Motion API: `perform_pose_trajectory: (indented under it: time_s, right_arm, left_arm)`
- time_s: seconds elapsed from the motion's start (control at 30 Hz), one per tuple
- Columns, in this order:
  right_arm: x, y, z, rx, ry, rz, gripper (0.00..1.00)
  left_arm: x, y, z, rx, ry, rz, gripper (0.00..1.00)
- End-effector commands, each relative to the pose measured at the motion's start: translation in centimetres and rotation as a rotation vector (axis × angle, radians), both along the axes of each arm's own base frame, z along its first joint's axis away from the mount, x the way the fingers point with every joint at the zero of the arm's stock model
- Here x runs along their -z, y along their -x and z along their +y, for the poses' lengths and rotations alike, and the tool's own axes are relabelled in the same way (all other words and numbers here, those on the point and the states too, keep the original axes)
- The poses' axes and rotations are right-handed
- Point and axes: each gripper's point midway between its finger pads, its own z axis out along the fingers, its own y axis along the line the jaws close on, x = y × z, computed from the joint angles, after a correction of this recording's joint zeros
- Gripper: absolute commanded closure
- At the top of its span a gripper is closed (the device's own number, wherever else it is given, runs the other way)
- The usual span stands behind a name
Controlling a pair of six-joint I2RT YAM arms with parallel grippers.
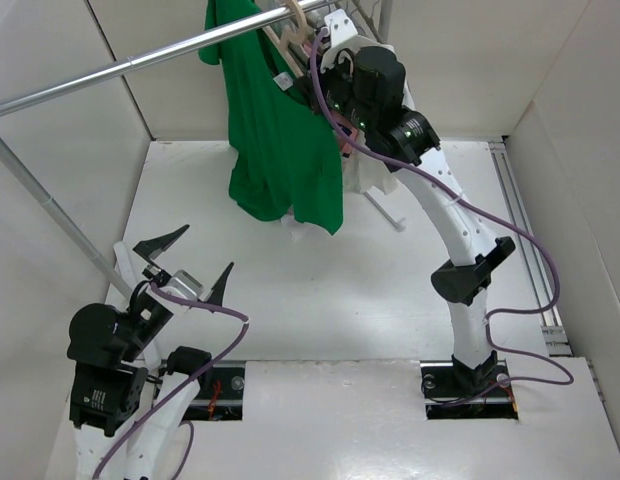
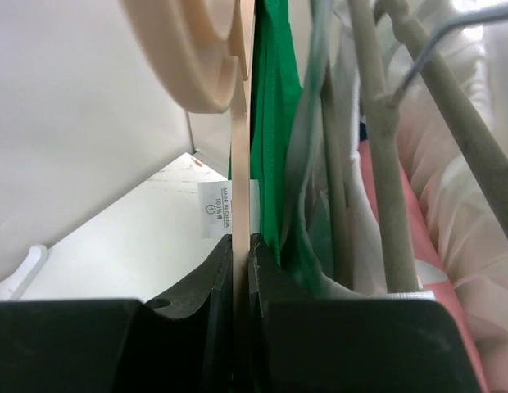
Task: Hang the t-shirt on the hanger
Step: Hang the hanger with tshirt onto the clothesline
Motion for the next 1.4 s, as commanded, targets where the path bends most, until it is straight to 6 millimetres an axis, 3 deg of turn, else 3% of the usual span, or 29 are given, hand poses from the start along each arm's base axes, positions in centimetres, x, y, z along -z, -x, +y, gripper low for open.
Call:
perform_pose_trajectory:
  time_s: [0.0, 0.2, 0.27, 0.37, 0.4, 0.43, 0.47, 0.5, 0.57, 0.6, 0.7, 0.83, 0.9, 1.1, 1.17, 1.2, 1.27, 1.3, 1.37]
  right_arm:
    - [-7.3, 0.5, -1.9, 0.046, -0.180, -0.157, 1.00]
    - [-8.1, 0.1, -2.6, 0.090, -0.216, -0.173, 1.00]
    - [-7.4, 0.0, -2.6, 0.091, -0.198, -0.152, 1.00]
    - [-4.3, -0.4, -2.1, 0.085, -0.134, -0.082, 0.99]
    - [-3.5, -0.2, -1.9, 0.073, -0.118, -0.065, 0.91]
    - [-2.9, 0.1, -1.6, 0.046, -0.108, -0.056, 0.71]
    - [-3.6, 0.8, -2.1, 0.045, -0.115, -0.066, 0.62]
    - [-1.9, 0.6, -2.0, 0.047, -0.078, -0.041, 0.53]
    - [-1.9, 1.4, -2.6, 0.059, -0.048, -0.054, 0.48]
    - [-1.8, 3.0, -2.5, 0.050, -0.026, -0.053, 0.46]
    - [-2.1, 5.3, -3.4, 0.085, 0.038, -0.094, 0.40]
    - [-1.9, 9.6, -6.5, 0.135, 0.105, -0.123, 0.35]
    - [-1.2, 10.6, -8.0, 0.163, 0.130, -0.122, 0.34]
    - [3.3, 15.3, -11.3, 0.120, 0.223, -0.065, 0.29]
    - [4.4, 17.0, -11.0, 0.036, 0.240, -0.066, 0.26]
    - [5.7, 18.2, -11.3, 0.000, 0.251, -0.059, 0.18]
    - [8.0, 19.4, -11.9, -0.033, 0.278, -0.036, 0.17]
    - [10.8, 20.4, -12.8, -0.035, 0.283, 0.026, 0.17]
    - [14.3, 21.3, -14.3, -0.006, 0.292, 0.113, 0.13]
  left_arm:
    - [-0.6, 0.2, 0.3, -0.017, 0.031, -0.024, 0.00]
    - [0.0, 0.0, 0.4, -0.026, 0.030, -0.015, 0.00]
    - [0.0, 0.0, 0.4, -0.026, 0.030, -0.015, 0.00]
    - [0.2, 0.0, 0.4, -0.026, 0.027, -0.006, 0.00]
    - [0.2, 0.0, 0.4, -0.026, 0.027, -0.006, 0.00]
    - [0.2, 0.0, 0.4, -0.026, 0.027, -0.006, 0.00]
    - [0.7, 0.0, 0.4, -0.026, 0.025, 0.003, 0.00]
    - [0.7, 0.0, 0.4, -0.026, 0.025, 0.003, 0.00]
    - [0.6, 0.3, 0.5, -0.026, 0.027, -0.006, 0.00]
    - [0.6, 0.3, 0.5, -0.026, 0.027, -0.006, 0.00]
    - [0.9, 0.5, 0.2, -0.007, 0.022, 0.004, 0.00]
    - [1.0, 0.8, 0.1, 0.004, 0.020, 0.005, 0.00]
    - [1.2, 0.8, 0.1, 0.004, 0.017, 0.014, 0.00]
    - [2.2, 1.3, -0.1, 0.022, 0.010, 0.034, 0.00]
    - [4.4, 0.8, -0.4, 0.033, -0.015, 0.084, 0.00]
    - [5.3, 0.6, -0.6, 0.042, -0.021, 0.108, 0.00]
    - [6.7, 0.7, -0.6, 0.048, -0.051, 0.111, 0.00]
    - [8.2, 0.2, -0.6, 0.040, -0.057, 0.139, 0.00]
    - [8.4, 0.3, -0.8, 0.052, -0.026, 0.116, 0.00]
